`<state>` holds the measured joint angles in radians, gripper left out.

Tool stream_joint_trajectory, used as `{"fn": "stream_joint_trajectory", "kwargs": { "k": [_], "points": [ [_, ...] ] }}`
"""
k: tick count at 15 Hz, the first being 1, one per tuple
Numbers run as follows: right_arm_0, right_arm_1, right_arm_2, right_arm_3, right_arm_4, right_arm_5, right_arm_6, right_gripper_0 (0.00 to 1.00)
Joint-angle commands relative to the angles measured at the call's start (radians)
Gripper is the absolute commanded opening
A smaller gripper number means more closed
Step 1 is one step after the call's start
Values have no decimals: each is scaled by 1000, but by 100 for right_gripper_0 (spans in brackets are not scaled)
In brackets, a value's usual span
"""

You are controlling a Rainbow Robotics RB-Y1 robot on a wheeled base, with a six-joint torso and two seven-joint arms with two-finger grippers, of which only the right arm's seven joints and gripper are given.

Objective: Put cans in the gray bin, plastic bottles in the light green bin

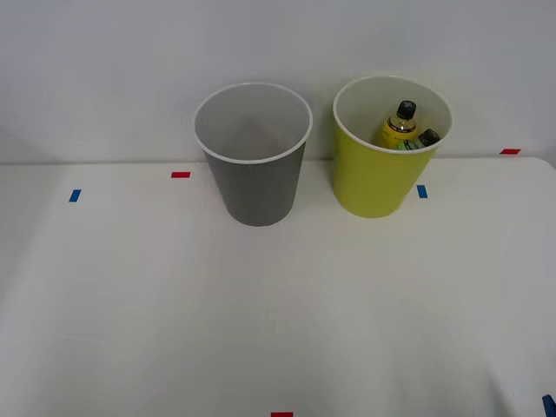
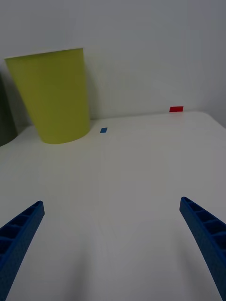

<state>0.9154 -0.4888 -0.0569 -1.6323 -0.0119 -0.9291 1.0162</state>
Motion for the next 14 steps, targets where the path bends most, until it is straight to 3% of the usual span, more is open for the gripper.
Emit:
{"fn": "stream_joint_trajectory", "kwargs": {
  "k": [1, 6, 11, 14],
  "points": [
    [-1, 16, 0, -1, 6, 0, 10, 100],
    [-1, 30, -6, -1, 105, 1, 30, 100],
    [-49, 108, -69, -1, 365, 0, 28, 100],
    [-44, 111, -70, -9, 365, 0, 28, 100]
  ]
}}
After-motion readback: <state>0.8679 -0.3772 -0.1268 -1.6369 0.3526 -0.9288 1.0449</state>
